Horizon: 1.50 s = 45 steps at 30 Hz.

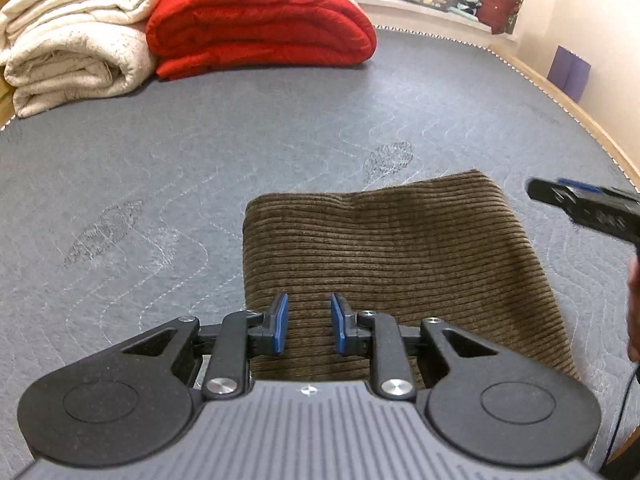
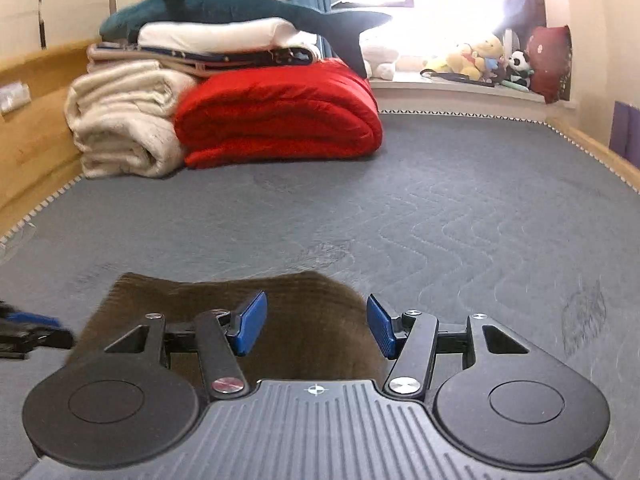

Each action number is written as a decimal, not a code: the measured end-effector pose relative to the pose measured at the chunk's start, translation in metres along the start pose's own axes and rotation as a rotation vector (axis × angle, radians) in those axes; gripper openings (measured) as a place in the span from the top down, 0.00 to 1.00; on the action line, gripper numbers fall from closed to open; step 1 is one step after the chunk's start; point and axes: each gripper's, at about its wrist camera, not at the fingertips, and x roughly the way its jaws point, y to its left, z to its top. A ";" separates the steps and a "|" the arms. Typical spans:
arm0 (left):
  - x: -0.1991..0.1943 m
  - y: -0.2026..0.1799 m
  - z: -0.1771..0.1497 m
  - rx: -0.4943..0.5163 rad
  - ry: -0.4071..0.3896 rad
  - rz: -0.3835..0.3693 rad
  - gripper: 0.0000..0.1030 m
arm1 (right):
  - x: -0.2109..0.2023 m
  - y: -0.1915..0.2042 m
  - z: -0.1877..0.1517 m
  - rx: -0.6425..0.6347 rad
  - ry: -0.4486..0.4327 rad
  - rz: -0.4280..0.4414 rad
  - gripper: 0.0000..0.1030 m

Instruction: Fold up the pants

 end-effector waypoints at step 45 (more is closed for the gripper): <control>-0.155 -0.052 -0.052 0.084 -0.328 0.052 0.14 | -0.187 0.044 -0.062 0.075 -0.064 -0.058 0.13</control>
